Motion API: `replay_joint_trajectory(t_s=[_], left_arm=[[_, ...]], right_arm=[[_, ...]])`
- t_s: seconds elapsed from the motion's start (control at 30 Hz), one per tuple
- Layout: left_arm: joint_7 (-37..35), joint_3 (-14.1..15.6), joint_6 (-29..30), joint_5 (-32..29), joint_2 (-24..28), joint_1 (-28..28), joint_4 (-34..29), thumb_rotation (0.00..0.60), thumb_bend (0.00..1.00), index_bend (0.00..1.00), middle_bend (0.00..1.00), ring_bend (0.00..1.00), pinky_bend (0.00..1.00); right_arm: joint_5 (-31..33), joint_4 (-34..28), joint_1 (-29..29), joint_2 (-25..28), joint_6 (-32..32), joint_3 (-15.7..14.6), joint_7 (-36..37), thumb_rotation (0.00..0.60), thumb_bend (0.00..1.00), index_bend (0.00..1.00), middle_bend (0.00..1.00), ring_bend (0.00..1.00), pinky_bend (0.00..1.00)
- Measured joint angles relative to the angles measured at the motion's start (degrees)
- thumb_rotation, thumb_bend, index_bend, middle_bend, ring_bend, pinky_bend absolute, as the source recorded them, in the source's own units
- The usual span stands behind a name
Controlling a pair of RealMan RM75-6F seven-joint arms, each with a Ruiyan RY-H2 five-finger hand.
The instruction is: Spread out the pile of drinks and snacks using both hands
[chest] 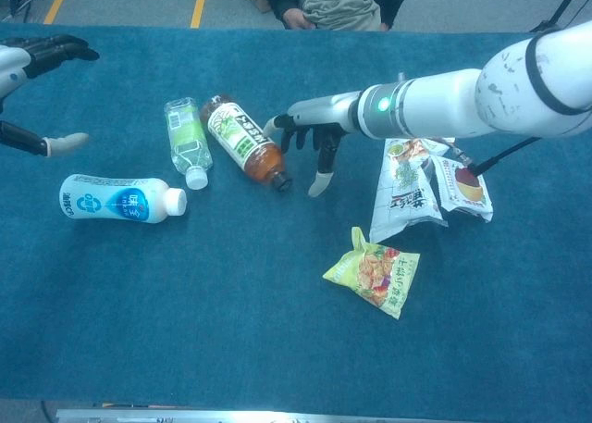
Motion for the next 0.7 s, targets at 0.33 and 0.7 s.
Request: replay_joint_trajectory(t_s=[0.33,0.7], left_arm=[[-0.3,-0.7,-0.3,0.5,0.4,1.1,0.3,0.401,0.28,0.05,0.00,0.00,0.00],[-2.0,-1.0,-0.4,2.0,0.8,2.6,1.1,0.404,0.28,0.05,0.00,0.00,0.00]], right_arm=[[-7.7,-5.8,-2.1,2.5,0.4,2.5,5.2,0.600,0.00,0.08,0.21,0.21,0.26],[-21.5,-15.7,-9.8,12.9,5.3,1.4,7.0,0.600,0.00,0.08,0.21,0.21,0.26]])
